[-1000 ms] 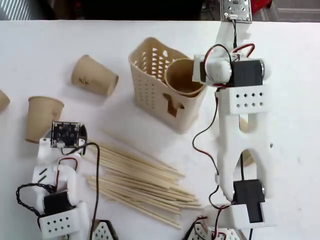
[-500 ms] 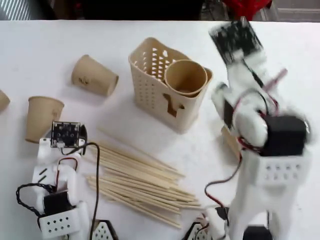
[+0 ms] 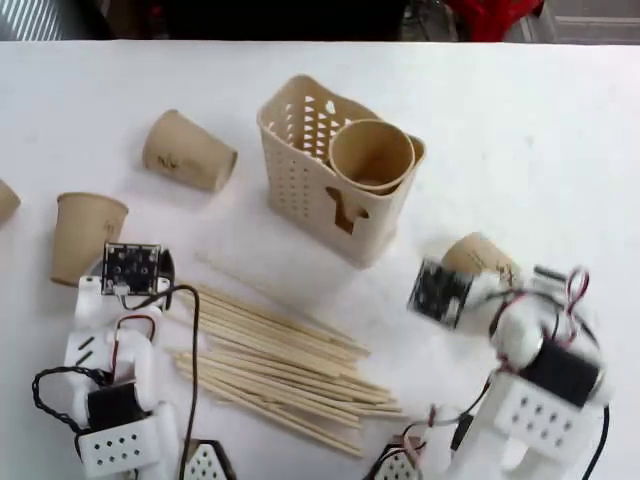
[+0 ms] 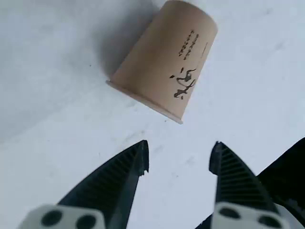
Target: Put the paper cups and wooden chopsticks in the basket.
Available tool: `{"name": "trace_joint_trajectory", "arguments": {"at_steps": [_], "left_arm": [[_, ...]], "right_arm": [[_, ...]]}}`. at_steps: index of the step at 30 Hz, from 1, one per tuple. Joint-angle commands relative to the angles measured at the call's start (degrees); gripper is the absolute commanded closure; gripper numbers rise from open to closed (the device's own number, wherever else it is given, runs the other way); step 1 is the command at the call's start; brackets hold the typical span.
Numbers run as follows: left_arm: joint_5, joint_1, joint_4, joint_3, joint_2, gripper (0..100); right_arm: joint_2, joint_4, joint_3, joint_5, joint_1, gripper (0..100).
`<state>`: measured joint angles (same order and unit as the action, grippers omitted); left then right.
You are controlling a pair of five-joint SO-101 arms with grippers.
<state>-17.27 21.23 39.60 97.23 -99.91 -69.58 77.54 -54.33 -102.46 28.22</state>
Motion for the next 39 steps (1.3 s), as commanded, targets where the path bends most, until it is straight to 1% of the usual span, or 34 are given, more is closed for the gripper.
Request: {"name": "trace_joint_trajectory", "arguments": {"at_steps": [1,4,6,9,14,17,22,24,26,29,31,39], "left_arm": [[0.44,-0.75,0.09,0.0,-0.48,76],[0.44,-0.75,0.09,0.0,-0.48,76],[0.44,-0.75,0.18,0.0,-0.48,76],[0.44,-0.75,0.18,0.0,-0.48,76],[0.44,-0.75,0.18,0.0,-0.48,76],[0.44,-0.75,0.18,0.0,-0.48,76],[0.44,-0.75,0.26,0.0,-0.48,76],[0.44,-0.75,0.26,0.0,-0.48,76],[0.44,-0.75,0.26,0.0,-0.48,76],[0.44,-0.75,0.26,0.0,-0.48,76],[0.44,-0.75,0.26,0.0,-0.48,76],[0.44,-0.75,0.26,0.0,-0.48,76]], "right_arm": [[-11.12,-9.98,-14.59,-5.89,4.09,73.6],[-18.15,-12.88,-22.77,-10.37,5.85,73.6],[-22.29,-12.97,-26.37,-10.99,5.85,73.6],[-27.12,-13.58,-29.1,-8.97,5.32,73.6],[-31.78,-17.19,-34.11,-3.87,-0.48,73.6],[-32.84,-18.59,-37.36,-3.52,-2.07,73.6],[-32.84,-23.78,-41.05,-3.43,-2.15,73.8],[-32.84,-23.96,-41.58,-3.43,-2.24,76.0],[-32.75,-23.96,-41.49,-1.32,-2.42,82.5],[-32.75,-23.96,-41.23,2.81,-4.97,93.0],[-32.75,-23.87,-41.23,5.45,-6.9,97.5],[-32.75,-23.87,-40.88,16.35,-7.6,98.0]]}}
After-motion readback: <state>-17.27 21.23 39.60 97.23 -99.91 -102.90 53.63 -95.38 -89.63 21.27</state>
